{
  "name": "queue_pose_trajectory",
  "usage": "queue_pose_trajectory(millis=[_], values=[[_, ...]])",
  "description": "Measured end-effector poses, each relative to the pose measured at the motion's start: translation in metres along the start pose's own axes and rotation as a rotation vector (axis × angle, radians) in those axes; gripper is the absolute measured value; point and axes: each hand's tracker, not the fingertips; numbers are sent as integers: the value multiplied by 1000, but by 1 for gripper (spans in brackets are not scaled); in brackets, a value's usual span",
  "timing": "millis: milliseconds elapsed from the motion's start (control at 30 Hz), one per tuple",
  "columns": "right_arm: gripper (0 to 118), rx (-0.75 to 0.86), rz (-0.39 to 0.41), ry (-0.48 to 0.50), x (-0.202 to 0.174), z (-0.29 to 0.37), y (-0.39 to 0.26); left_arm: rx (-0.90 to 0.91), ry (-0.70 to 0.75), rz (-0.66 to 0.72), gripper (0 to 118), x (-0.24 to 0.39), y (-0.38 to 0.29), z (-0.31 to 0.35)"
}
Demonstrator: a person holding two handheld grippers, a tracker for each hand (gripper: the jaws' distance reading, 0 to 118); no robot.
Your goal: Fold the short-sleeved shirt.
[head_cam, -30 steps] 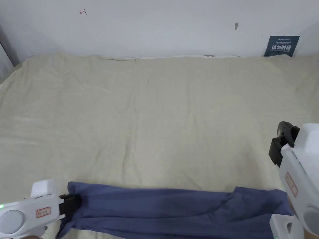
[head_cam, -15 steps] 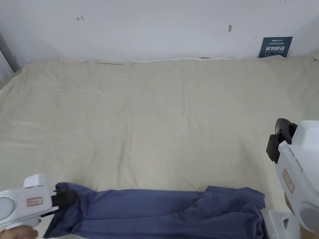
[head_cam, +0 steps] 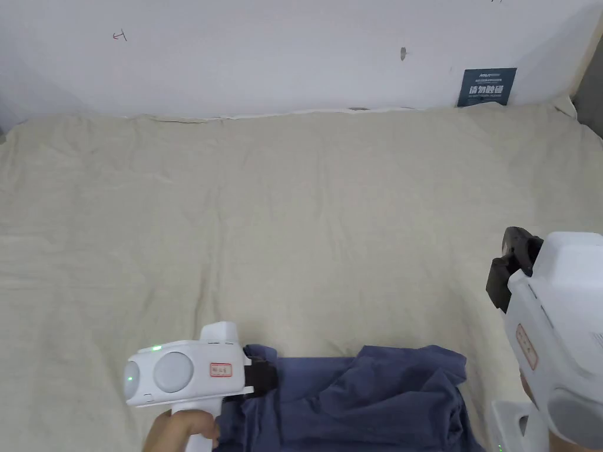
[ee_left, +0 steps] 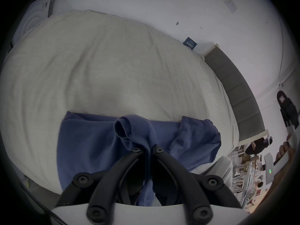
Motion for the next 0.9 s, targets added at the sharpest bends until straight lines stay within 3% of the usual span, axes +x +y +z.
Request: queue_pose_trajectory(millis=[167,200,233,300,333,367,600,667,700,733,833,900], values=[[2,-13,-10,-18,10,1,-2,-51,20,-43,11,18,-1,-34],[2,-13,-9,-21,11,2,-3,-54,37,-59,16,23,-4,-35],[2,-14,-8,-22,13,2,-3,-54,42,-75,39,26,-5,-35],[2,-16,-6,-24,15,3,-3,-41,28,-88,96,30,-5,-33],[2,-17,-6,-26,15,3,-3,-37,14,-97,118,34,-8,-27],[2,-19,-6,-27,16,2,-3,-27,1,-105,118,36,-8,-23],[2,-23,-7,-21,15,1,-3,156,45,-141,113,37,-3,27],[2,-22,-7,-17,14,1,-2,237,112,-148,102,30,-4,40],[2,-21,-7,-14,14,1,-2,264,136,-142,90,27,-4,44],[2,-21,-6,-13,13,1,-2,292,161,-130,72,21,-7,45],[2,-22,-5,-8,12,-1,-1,366,238,-108,4,8,-12,46],[2,-24,-4,-5,12,-1,-1,355,257,-130,1,4,-20,43]])
